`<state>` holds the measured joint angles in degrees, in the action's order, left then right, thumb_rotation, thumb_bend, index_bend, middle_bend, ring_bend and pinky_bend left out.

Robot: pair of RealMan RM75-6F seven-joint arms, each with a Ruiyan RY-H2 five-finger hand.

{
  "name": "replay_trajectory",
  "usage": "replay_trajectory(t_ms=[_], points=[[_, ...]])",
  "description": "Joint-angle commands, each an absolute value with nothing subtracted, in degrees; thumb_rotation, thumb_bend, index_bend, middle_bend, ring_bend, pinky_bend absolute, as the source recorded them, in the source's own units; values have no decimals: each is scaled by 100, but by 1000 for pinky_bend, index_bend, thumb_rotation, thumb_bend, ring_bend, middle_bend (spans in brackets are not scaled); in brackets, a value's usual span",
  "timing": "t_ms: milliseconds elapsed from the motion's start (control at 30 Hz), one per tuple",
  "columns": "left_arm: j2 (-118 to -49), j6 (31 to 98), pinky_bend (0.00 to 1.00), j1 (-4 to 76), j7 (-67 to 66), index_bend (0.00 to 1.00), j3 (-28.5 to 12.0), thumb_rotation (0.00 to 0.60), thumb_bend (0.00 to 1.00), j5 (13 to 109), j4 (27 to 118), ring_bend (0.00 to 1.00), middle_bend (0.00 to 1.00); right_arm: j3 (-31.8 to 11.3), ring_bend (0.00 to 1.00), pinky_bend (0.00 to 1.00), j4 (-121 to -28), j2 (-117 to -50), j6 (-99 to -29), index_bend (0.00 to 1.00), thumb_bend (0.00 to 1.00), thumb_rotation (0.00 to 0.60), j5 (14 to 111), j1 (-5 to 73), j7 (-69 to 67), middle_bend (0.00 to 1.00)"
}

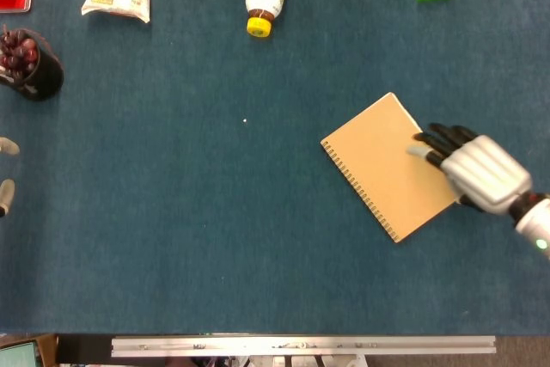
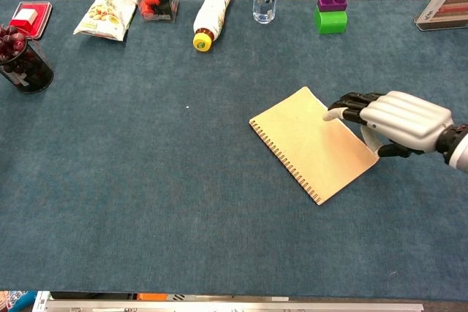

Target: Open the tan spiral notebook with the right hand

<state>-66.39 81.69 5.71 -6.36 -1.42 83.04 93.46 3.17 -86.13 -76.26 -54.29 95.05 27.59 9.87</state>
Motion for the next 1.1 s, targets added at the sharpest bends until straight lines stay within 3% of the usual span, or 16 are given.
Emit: replay_trajectory(t_ms=[33,700,1100], points=[[-6640,8163,257,573,-629,375,-141,600,321,8301,9340,164,110,381,70,184,-8253,-7951,-5637,168,889,600,9895,2928,995,150],[-6639,8114,257,589,-585,375,-134,600,321,8286,9317,164,110,529,70,185,-6518,-9099,-6201,168,996,600,10616,3436,225,151],[-6629,8074,257,602,-545,375,-128,600,321,8271,9307,163,110,625,70,183,-5671,-9722,-6383,168,1000,600,10736,3668,-91,147]])
